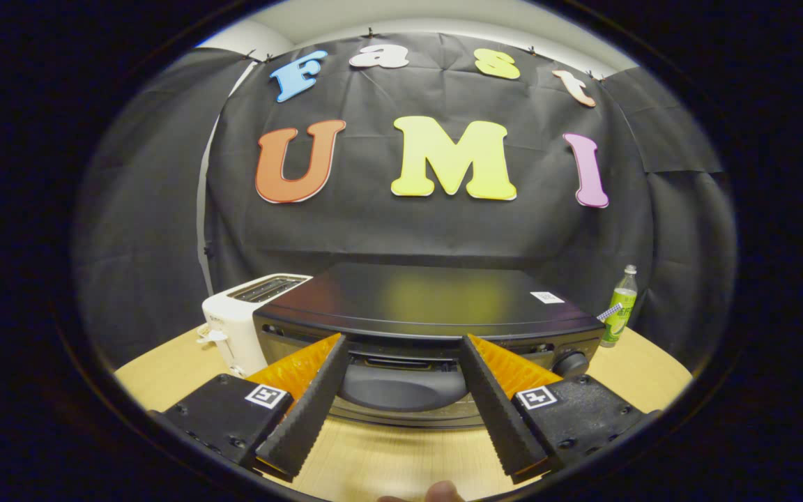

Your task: Open the toaster oven, put the food inside, and close the toaster oven door.

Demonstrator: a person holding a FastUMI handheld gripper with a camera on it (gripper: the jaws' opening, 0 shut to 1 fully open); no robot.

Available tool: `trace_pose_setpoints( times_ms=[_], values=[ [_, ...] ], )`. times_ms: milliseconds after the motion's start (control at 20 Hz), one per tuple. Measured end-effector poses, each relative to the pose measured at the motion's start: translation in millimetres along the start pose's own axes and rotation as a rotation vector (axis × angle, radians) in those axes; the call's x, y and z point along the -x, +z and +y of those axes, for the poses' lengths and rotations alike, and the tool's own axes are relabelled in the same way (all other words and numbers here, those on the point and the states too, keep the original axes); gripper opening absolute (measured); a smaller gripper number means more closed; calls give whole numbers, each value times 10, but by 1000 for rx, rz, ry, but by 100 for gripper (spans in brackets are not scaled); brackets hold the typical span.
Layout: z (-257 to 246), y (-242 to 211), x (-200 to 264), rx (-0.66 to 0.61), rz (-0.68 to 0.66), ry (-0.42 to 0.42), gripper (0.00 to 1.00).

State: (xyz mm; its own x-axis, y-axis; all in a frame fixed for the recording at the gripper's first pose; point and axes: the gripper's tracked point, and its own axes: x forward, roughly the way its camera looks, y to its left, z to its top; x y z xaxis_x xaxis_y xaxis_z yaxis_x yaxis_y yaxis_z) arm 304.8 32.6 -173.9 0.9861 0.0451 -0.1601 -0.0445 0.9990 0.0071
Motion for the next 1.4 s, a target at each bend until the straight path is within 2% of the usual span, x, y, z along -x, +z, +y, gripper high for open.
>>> trace_pose_setpoints(
  times_ms=[150, 350, 750, 1000, 1400],
  values=[
    [-5, 31, -68, 16, 14, 15, 100],
    [-11, 43, -82, 22, 9, -17, 100],
    [-8, -1, -54, -6, 15, -20, 100],
    [29, -136, 212, -13, -5, -24, 100],
    [78, -572, 721, -20, 131, -22, 100]
  ],
)
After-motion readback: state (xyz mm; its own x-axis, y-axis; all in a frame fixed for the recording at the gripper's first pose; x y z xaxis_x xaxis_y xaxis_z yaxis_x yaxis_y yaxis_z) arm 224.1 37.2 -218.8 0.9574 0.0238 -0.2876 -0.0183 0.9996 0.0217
